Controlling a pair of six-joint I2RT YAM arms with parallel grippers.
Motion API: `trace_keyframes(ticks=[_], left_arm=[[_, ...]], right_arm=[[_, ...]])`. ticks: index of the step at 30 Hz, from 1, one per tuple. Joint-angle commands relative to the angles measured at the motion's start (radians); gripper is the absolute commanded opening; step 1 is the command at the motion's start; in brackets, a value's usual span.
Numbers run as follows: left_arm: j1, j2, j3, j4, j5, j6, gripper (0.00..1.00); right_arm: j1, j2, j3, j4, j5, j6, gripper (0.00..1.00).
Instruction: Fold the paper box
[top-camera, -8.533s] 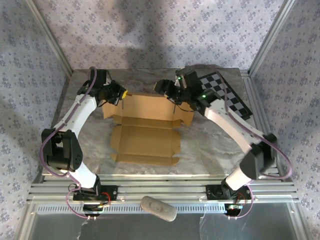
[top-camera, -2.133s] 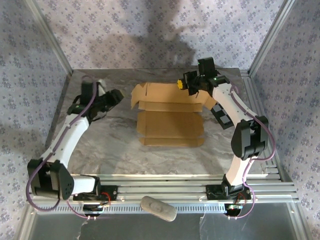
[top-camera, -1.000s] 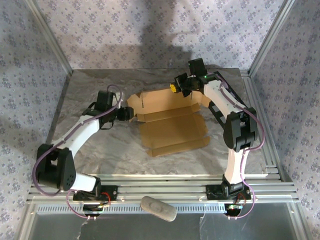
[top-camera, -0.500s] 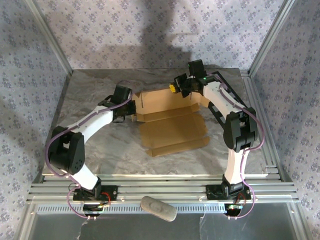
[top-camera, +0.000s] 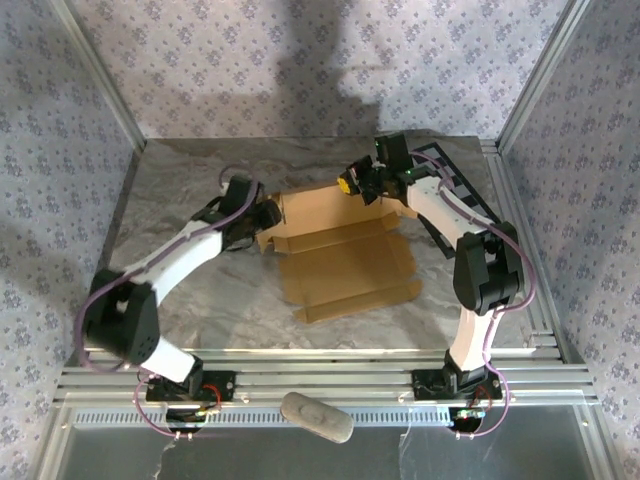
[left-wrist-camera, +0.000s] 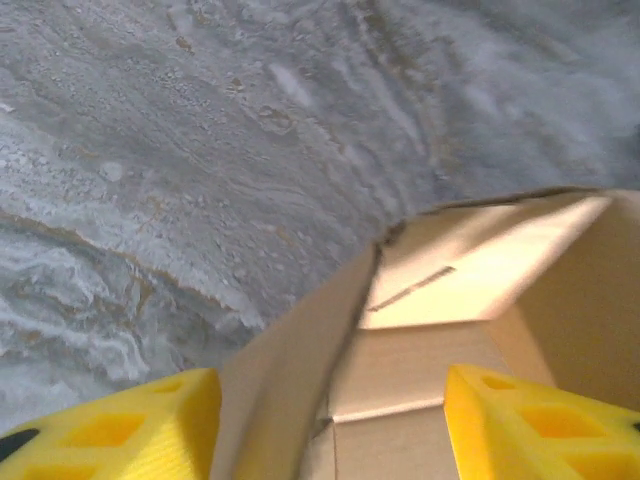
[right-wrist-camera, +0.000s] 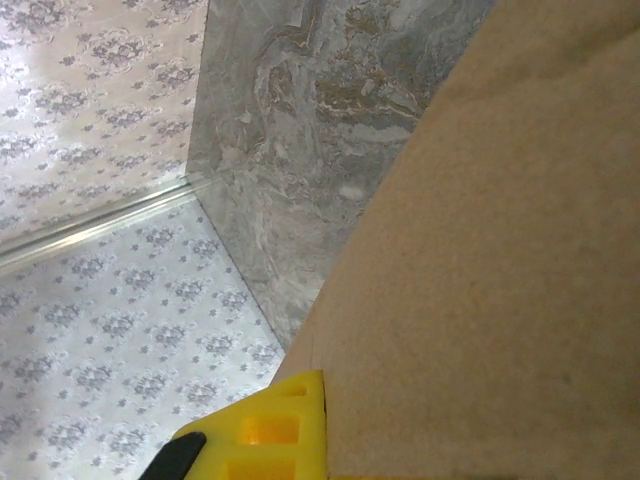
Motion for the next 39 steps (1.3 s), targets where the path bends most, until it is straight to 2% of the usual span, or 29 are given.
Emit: trace_keyframes(ticks=[1,4,7,11,16,20,23,28,32,39], left_arm=[[0.079,-0.205,-0.083,0.049,0.108,-0.006,0.63],[0.166,-0.341,-0.143,0.016,0.150,0.000,0.68],[0.273,-0.387,-0.187,-0.015,0.233,0.014,0.64],[0.373,-0.360,-0.216,-0.038,0.311,0.045,0.54],[0.411,-0.270,-0.243,0.008,0.357,0.141,0.40],[0.413,-0.176,-0.257,0.103,0.410,0.205,0.33],[0.403,-0.132,-0.272,0.169,0.469,0.251,0.31],[0.361,-0.127,-0.286,0.180,0.476,0.356,0.35],[0.313,-0.106,-0.280,0.167,0.432,0.427,0.41],[0.262,-0.081,-0.261,0.191,0.428,0.459,0.46]], right_arm=[[-0.006,-0.057,-0.079,0.126,-0.023,-0.067,0.00],[-0.004,-0.068,-0.132,0.222,-0.049,-0.074,0.00],[0.006,-0.060,-0.154,0.325,-0.080,-0.073,0.00],[0.029,-0.009,-0.113,0.392,-0.143,-0.100,0.00],[0.041,0.032,-0.079,0.366,-0.203,-0.195,0.00],[0.030,0.052,-0.091,0.306,-0.250,-0.308,0.00],[0.025,0.083,-0.086,0.300,-0.286,-0.330,0.00],[0.024,0.124,-0.017,0.232,-0.291,-0.354,0.00],[0.025,0.155,0.050,0.168,-0.289,-0.356,0.00],[0.028,0.209,0.132,0.140,-0.296,-0.339,0.00]])
